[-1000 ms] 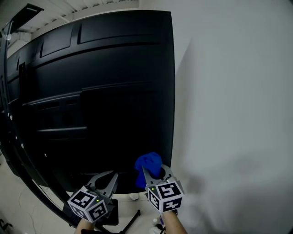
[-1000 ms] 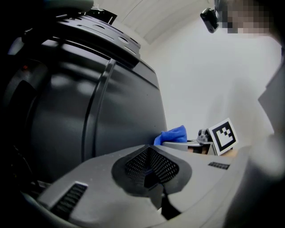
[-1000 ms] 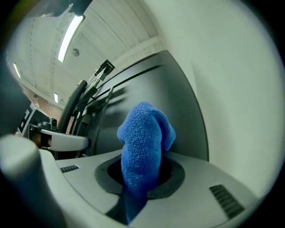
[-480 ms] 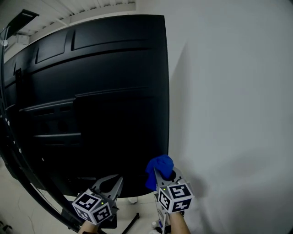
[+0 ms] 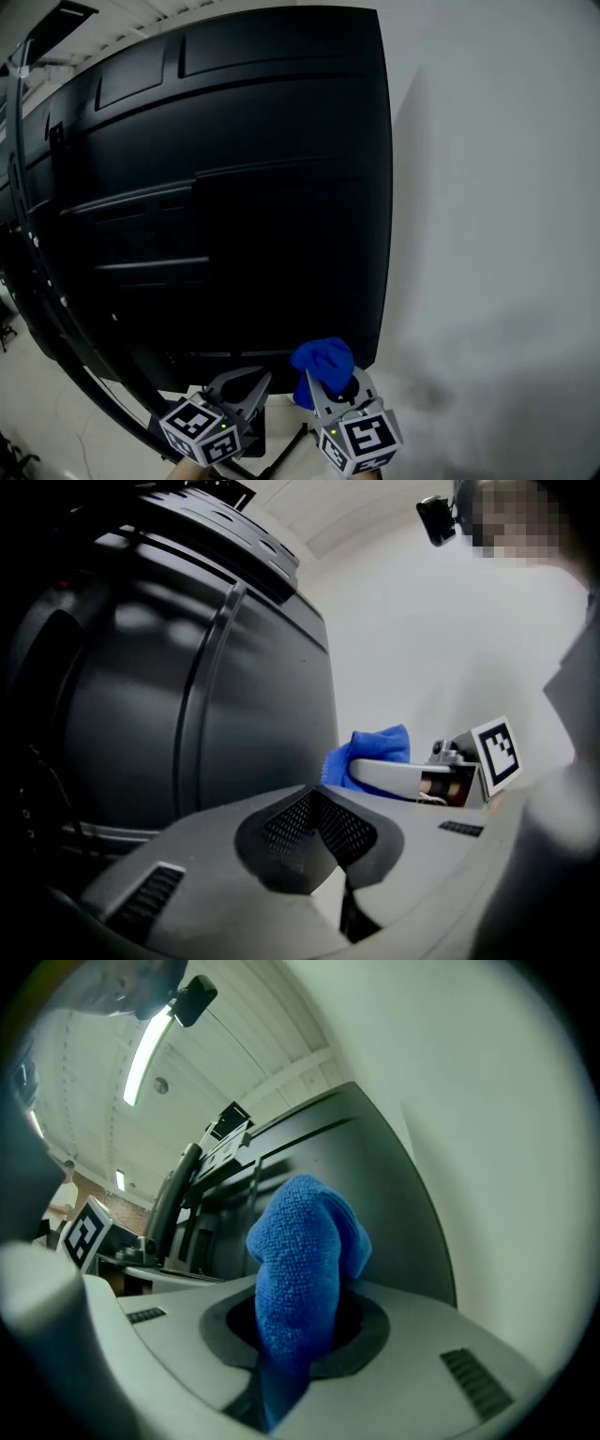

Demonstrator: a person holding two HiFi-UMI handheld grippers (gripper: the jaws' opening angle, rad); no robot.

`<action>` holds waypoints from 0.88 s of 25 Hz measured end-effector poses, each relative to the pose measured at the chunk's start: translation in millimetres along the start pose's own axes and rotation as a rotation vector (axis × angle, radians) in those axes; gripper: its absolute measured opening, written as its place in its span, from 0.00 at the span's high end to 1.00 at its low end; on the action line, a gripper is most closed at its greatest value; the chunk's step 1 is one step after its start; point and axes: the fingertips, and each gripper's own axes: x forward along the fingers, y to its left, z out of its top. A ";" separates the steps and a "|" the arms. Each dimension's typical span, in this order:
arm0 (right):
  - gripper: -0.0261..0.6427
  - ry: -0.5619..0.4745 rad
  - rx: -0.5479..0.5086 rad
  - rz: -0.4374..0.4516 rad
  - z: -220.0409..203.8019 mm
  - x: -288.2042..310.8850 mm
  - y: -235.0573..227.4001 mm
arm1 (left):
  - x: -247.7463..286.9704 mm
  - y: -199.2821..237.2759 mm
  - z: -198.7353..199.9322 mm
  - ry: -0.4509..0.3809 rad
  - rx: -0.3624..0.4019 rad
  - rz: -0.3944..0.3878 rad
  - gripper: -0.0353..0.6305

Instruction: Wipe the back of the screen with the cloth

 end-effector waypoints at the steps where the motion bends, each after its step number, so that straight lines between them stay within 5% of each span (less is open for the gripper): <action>1: 0.86 0.001 -0.008 0.012 -0.7 -0.4 13.9 | -7.1 0.6 0.1 -0.006 -0.003 -0.006 0.93; 8: 0.86 0.036 -0.019 0.052 0.6 -7.5 120.8 | -79.9 5.0 9.9 -0.054 0.014 -0.054 0.93; 17: 0.86 0.008 -0.085 0.007 -0.2 -11.2 281.6 | -240.4 49.8 20.9 -0.081 0.070 -0.041 0.93; 22: 0.87 0.038 -0.080 0.036 43.0 -4.4 333.6 | -295.6 62.5 74.4 -0.091 0.055 0.016 0.93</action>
